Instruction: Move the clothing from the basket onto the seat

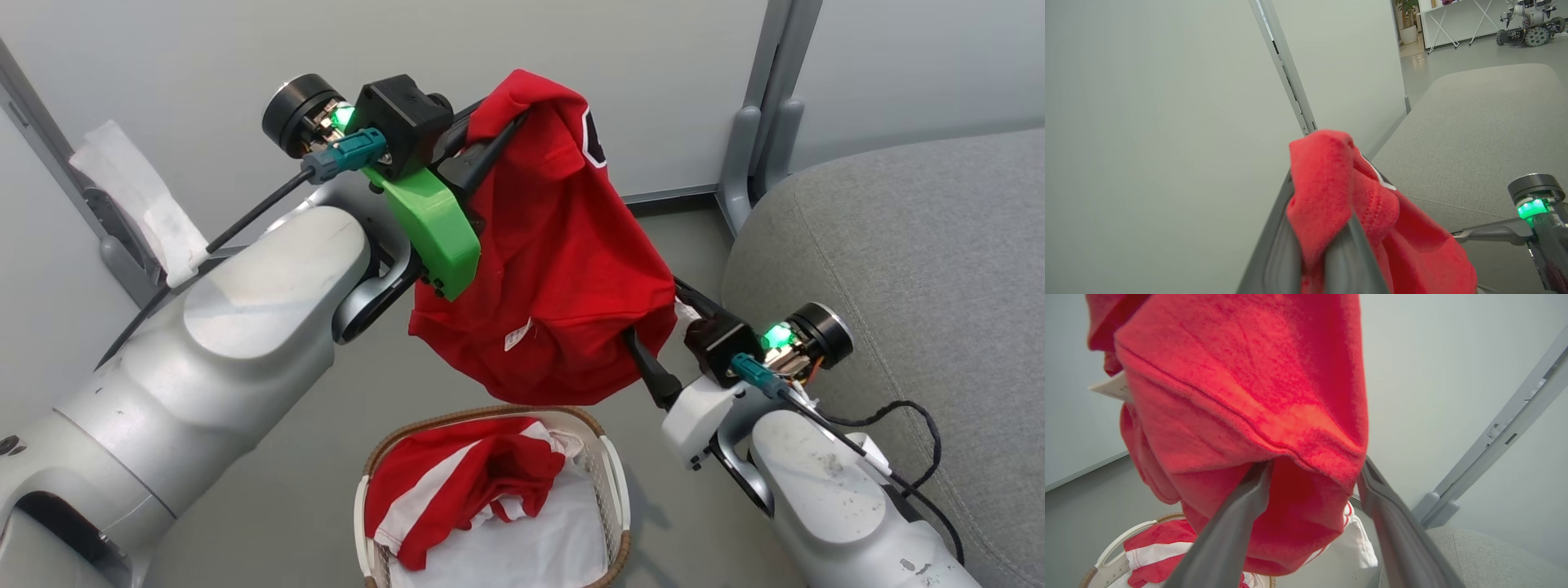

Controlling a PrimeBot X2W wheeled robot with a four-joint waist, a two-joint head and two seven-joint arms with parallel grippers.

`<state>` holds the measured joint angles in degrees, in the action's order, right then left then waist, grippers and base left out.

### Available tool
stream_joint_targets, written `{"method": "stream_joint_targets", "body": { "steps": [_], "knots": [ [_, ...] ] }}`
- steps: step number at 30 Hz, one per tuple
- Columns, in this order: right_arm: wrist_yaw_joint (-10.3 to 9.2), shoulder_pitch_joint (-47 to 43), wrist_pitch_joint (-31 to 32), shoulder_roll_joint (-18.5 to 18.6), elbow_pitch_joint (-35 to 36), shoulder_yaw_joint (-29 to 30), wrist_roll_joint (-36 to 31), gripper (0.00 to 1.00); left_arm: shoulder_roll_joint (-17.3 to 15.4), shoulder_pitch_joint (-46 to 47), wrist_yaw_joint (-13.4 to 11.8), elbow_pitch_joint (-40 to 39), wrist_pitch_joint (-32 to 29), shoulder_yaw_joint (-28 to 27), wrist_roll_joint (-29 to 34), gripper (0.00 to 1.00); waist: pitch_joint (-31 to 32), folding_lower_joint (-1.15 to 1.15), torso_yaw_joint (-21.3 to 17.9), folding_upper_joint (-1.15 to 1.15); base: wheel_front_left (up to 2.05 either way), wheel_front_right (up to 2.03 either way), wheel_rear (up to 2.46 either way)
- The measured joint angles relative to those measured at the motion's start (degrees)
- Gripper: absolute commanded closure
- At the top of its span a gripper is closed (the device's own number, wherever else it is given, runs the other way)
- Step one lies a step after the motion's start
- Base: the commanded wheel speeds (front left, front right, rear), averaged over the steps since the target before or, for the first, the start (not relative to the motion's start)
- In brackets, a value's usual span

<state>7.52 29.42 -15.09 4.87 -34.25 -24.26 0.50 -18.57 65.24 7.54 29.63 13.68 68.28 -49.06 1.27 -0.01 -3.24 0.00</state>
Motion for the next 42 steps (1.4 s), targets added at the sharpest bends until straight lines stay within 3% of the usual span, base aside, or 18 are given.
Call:
{"method": "stream_joint_targets", "body": {
  "steps": [8, 9, 10, 11, 16, 21, 22, 23, 24, 31, 42],
  "knots": [
    [0.0, 5.4, 0.0, -0.5, -6.5, -10.7, 6.8, 0.0, 0.4, 0.1, 0.0, -0.5, 0.4, 0.9, -0.8, 1.0, 0.0, 0.0, 0.9, 0.0, 0.0, 0.0, 0.0],
    [0.0, 5.9, 0.0, -0.6, -7.5, -11.9, 8.1, 0.51, 0.4, 0.1, 0.0, -0.5, 0.5, 1.0, -0.9, 1.0, 0.0, 0.0, 1.0, 0.0, 0.0, 0.0, 0.0],
    [0.0, 6.3, 0.0, -0.8, -8.3, -13.0, 9.3, 0.9, 0.5, 0.0, 0.0, -0.5, 0.5, 1.0, -1.1, 1.0, 0.0, 0.0, 1.2, 0.0, 0.0, 0.0, 0.0],
    [0.0, 6.6, 0.0, -0.9, -8.5, -13.9, 10.4, 1.0, 0.4, 0.0, 0.0, -0.5, 0.5, 1.1, -1.2, 1.0, 0.0, 0.0, 1.3, 0.0, 0.0, 0.0, 0.0],
    [0.0, 8.1, 0.0, -1.2, -8.0, -16.5, 15.2, 1.0, -0.3, -1.4, 0.0, 0.5, 0.8, 0.8, -2.3, 1.0, 0.2, 0.0, 1.7, 0.0, 0.0, 0.0, 0.0],
    [0.0, 8.7, 0.0, 0.9, -6.2, -16.3, 16.8, 1.0, -1.0, -3.7, 0.0, 2.0, 1.0, 0.1, -3.0, 1.0, 0.3, 0.0, 1.5, 0.0, 0.0, 0.0, 0.0],
    [0.0, 8.6, 0.0, 1.2, -5.6, -15.9, 17.0, 1.0, -1.2, -4.3, -0.1, 2.3, 1.0, 0.0, -3.3, 0.84, 0.3, 0.0, 1.3, 0.0, 0.0, 0.0, 0.0],
    [0.0, 8.6, 0.0, 1.5, -5.0, -15.5, 17.2, 1.0, -1.4, -4.9, -0.4, 2.5, 1.0, -0.3, -3.4, 0.54, 0.3, 0.0, 1.2, 0.0, 0.0, 0.0, 0.0],
    [0.0, 8.6, 0.0, 1.7, -4.5, -15.1, 17.3, 1.0, -1.5, -5.4, -0.6, 2.7, 1.1, -0.7, -3.5, 0.0, 0.3, 0.0, 1.1, 0.0, 0.0, 0.0, 0.0],
    [0.0, 8.6, 0.0, 3.5, -1.4, -10.3, 16.6, 1.0, -1.4, -10.1, -1.5, 4.3, 1.3, -3.3, -3.6, 0.0, 0.3, 0.0, 0.0, 0.0, 0.0, 0.0, 0.0],
    [0.0, 8.0, 0.0, 7.3, 0.5, -2.0, 13.0, 1.0, 1.3, -19.7, -1.2, 2.1, 1.5, -8.2, 0.0, 0.0, 0.2, 0.0, -2.0, 0.0, 0.0, 0.0, 0.0]
  ]
}}
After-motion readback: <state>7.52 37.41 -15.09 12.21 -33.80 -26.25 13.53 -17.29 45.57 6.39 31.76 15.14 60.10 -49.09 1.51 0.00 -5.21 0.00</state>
